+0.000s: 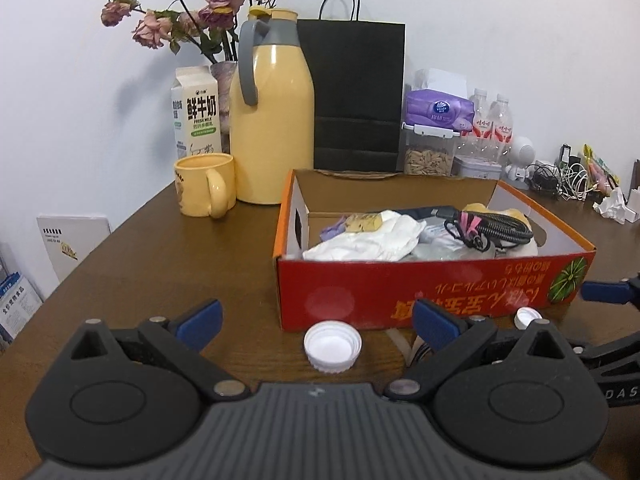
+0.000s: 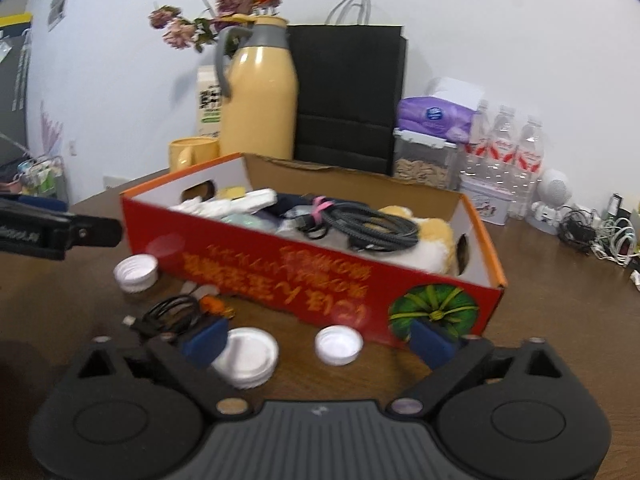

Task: Organize objects
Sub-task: 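Withdraw both tools from the box toward the table, then grasp the white round lid on the table with the right gripper, then grasp the black cable with the left gripper while the right holds the white lid, then carry the lid and black cable into the box and open both grippers, then withdraw both tools from the box toward the table, then grasp a white lid with the left gripper while the right grasps another white lid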

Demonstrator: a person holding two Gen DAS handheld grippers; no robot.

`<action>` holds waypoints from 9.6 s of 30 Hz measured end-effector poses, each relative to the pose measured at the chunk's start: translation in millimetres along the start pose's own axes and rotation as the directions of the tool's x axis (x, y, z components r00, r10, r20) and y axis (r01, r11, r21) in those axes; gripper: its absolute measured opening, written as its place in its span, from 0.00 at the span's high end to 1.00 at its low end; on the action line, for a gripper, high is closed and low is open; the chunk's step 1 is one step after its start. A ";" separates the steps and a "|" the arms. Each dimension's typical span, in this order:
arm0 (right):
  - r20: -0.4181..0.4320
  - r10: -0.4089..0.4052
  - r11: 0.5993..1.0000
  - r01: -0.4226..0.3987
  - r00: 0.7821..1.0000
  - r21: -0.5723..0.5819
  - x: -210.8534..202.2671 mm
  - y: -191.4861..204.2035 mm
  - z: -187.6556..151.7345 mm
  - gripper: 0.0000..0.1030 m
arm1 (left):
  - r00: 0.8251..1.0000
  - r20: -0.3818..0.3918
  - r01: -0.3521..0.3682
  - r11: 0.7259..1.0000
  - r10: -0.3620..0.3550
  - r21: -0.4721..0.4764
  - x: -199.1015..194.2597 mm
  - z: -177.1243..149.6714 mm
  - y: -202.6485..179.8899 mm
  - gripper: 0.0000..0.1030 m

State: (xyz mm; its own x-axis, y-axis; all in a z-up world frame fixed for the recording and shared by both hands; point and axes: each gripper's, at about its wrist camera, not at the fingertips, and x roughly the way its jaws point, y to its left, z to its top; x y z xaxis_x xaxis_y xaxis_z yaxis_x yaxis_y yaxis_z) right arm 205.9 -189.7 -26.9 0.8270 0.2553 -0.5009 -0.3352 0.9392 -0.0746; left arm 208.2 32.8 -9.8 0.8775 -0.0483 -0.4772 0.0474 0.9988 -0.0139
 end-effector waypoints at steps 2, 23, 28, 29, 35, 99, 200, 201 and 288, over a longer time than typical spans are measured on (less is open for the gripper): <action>-0.003 0.025 1.000 -0.025 1.000 -0.009 -1.4 4.7 -1.2 0.26 | 1.000 -0.008 0.007 1.000 -0.007 -0.006 0.6 -3.9 1.4 0.00; -0.032 0.099 0.995 -0.100 0.995 -0.017 6.1 27.6 -2.2 0.78 | 0.999 -0.022 0.043 0.997 -0.045 -0.057 8.0 -12.7 7.5 0.00; -0.034 0.086 0.996 -0.085 0.996 0.011 6.9 23.0 -1.8 0.78 | 0.999 -0.015 0.048 0.997 -0.049 -0.066 6.8 -13.1 9.0 0.00; -0.034 0.084 0.996 -0.083 0.996 0.018 7.1 21.9 -1.7 0.78 | 0.999 -0.014 0.049 0.997 -0.050 -0.067 6.9 -13.1 9.5 0.00; -0.030 0.074 0.996 -0.072 0.997 0.049 4.7 16.3 -2.6 0.78 | 0.998 -0.016 0.051 0.996 -0.052 -0.073 7.4 -13.3 10.3 0.00; -0.051 0.077 0.990 -0.070 0.996 0.126 -5.8 -10.6 -18.1 0.74 | 0.999 -0.043 0.030 0.997 -0.033 -0.065 13.2 -15.9 8.7 0.00; 0.148 -0.092 0.983 0.067 0.985 0.170 72.8 -40.0 77.4 0.57 | 0.996 0.079 0.046 0.993 -0.038 -0.104 98.5 81.3 -47.9 0.17; 0.150 -0.097 0.982 0.070 0.984 0.173 70.7 -40.5 76.7 0.45 | 0.995 0.093 0.049 0.993 -0.039 -0.108 95.3 81.6 -46.7 0.14; -0.001 -0.004 1.000 0.004 1.000 0.006 27.1 20.7 8.9 0.87 | 0.996 -0.093 0.001 1.000 0.002 0.027 41.6 -10.8 -2.5 0.60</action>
State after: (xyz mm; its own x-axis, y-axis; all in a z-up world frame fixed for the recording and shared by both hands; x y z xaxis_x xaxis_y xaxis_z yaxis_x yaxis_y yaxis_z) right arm 225.4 -161.3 -34.3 0.8276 0.2514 -0.5018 -0.3291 0.9416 -0.0710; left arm 239.4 28.3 -39.2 0.8295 -0.0452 -0.5567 0.0609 0.9981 0.0097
